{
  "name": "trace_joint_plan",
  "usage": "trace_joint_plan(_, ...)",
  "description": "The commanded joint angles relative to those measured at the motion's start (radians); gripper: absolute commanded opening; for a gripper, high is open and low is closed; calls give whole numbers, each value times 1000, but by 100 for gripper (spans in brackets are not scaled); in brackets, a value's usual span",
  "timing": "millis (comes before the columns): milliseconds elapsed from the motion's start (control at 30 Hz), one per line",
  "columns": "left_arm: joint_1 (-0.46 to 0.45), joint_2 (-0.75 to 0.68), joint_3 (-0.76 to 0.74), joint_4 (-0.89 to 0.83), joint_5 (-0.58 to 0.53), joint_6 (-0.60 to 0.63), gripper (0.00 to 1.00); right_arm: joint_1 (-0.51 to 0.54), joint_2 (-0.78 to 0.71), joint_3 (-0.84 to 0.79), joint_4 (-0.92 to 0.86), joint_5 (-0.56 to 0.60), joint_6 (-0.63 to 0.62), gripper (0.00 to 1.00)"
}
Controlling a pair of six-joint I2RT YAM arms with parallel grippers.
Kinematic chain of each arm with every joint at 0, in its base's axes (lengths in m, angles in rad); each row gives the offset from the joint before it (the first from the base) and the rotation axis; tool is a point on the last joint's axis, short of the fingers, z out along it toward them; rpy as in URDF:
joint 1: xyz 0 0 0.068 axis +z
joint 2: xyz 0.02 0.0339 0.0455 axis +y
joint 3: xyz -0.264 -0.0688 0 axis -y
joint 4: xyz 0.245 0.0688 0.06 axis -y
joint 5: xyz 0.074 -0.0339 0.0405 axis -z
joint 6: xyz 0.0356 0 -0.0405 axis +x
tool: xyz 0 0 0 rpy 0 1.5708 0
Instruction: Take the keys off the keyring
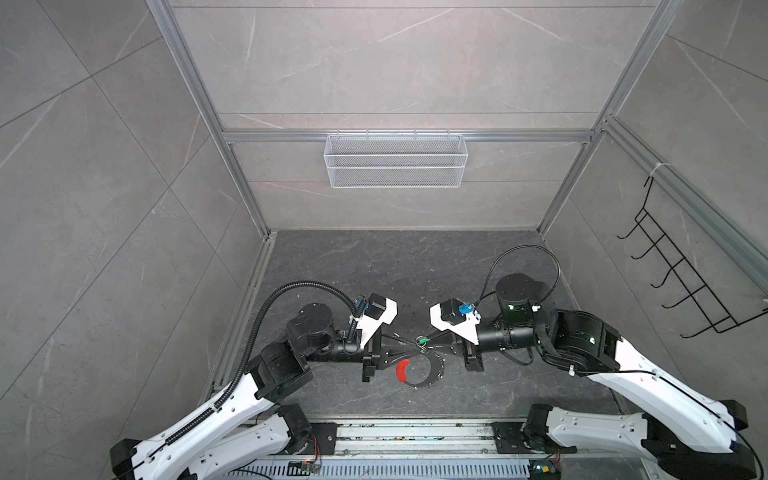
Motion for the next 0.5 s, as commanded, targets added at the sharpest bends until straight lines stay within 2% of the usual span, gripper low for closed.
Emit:
trace_joint_plan(0, -4, -22, 1, 39, -59, -5, 0, -1, 2, -9, 48, 38, 19, 0)
trace_joint_plan(200, -5, -36, 18, -51, -202, -34, 0, -1, -24, -20, 85, 189, 14, 0)
trace_joint_plan(467, -5, -23, 81, -191, -389, -68, 0, 1, -23, 0, 83, 301, 9, 0)
